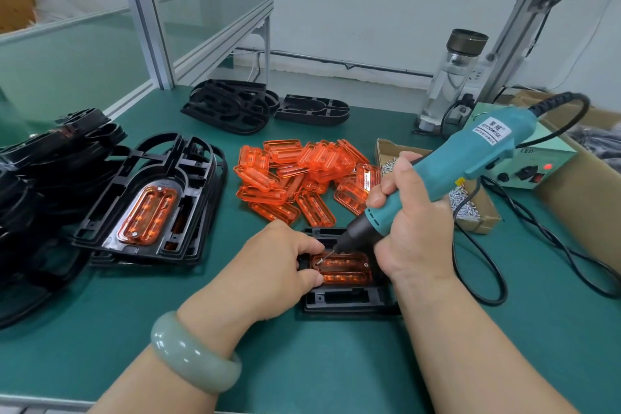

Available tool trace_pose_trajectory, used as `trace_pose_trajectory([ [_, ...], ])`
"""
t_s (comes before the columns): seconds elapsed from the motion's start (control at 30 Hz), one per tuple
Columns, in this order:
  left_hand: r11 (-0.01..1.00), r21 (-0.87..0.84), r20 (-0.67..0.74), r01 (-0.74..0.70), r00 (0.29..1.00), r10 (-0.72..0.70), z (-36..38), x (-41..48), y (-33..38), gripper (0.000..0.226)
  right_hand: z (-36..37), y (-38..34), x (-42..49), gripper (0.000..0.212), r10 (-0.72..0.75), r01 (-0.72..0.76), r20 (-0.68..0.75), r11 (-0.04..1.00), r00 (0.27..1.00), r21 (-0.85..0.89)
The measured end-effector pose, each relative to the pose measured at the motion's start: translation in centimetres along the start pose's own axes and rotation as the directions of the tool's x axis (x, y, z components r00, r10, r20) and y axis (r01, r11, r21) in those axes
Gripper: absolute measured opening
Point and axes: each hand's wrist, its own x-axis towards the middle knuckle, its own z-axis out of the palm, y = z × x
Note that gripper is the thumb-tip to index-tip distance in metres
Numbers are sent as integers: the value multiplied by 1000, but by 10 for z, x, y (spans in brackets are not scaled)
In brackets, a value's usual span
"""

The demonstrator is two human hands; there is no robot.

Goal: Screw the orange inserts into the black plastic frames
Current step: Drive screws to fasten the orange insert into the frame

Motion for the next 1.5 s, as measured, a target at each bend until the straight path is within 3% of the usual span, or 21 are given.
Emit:
trace_pose_trajectory([
  [0.43,1000,12,5,0,1000,-1,-1,0,2,43,2,1,0,10,2,-2,50,1000,999,-8],
  [0.7,999,45,2,24,1000,-24,-3,0,5,43,11,-3,-3,11,-12,27,230,998,973,-64],
  [0.83,998,59,6,24,1000,-25,-4,1,7,44,14,-5,-2,29,52,-44,273,998,961,-39],
  [0.93,998,64,26,11,1000,-12,-6,3,7,44,18,-6,-3,21,52,-25,325,996,944,-85],
  [1.07,996,85,28,1,1000,-3,-7,6,9,33,23,-7,-5,30,55,-4,418,993,907,-122],
  [1.3,997,82,-7,7,1000,-7,-5,5,10,46,22,-6,-4,14,47,-20,310,996,949,-88],
  [1.5,996,84,2,30,1000,-30,-6,5,12,33,26,-4,-5,18,48,-10,443,996,895,-88],
])
